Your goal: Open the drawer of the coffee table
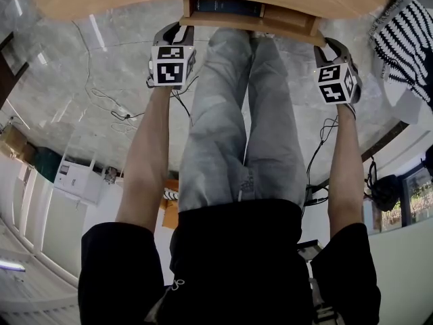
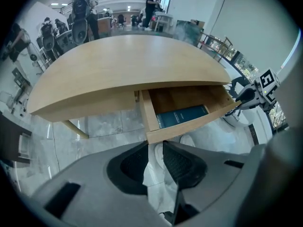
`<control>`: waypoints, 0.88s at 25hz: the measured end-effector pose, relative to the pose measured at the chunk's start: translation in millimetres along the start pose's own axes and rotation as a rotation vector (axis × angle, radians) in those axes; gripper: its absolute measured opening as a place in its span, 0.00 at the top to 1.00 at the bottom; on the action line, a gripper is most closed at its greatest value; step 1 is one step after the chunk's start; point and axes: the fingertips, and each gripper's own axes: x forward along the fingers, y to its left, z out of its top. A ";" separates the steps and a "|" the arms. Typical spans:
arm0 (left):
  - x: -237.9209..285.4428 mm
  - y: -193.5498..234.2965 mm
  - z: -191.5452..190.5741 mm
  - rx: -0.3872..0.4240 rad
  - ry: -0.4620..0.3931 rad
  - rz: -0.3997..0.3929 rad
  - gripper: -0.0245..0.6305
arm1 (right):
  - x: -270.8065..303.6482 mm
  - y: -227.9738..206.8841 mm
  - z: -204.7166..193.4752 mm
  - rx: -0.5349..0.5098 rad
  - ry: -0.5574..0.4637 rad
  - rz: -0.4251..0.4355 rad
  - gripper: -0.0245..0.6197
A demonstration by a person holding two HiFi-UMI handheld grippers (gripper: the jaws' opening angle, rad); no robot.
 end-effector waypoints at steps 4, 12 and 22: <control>-3.6 -2.6 -6.1 -0.001 0.008 0.006 0.83 | -2.1 6.1 -5.1 -0.022 0.020 -0.004 0.78; -11.5 -13.4 -52.8 0.012 0.106 -0.007 0.84 | -1.0 48.4 -33.5 -0.105 0.097 0.085 0.78; -15.2 -20.4 -95.7 0.016 0.197 -0.016 0.84 | 2.9 88.1 -59.7 -0.128 0.164 0.132 0.78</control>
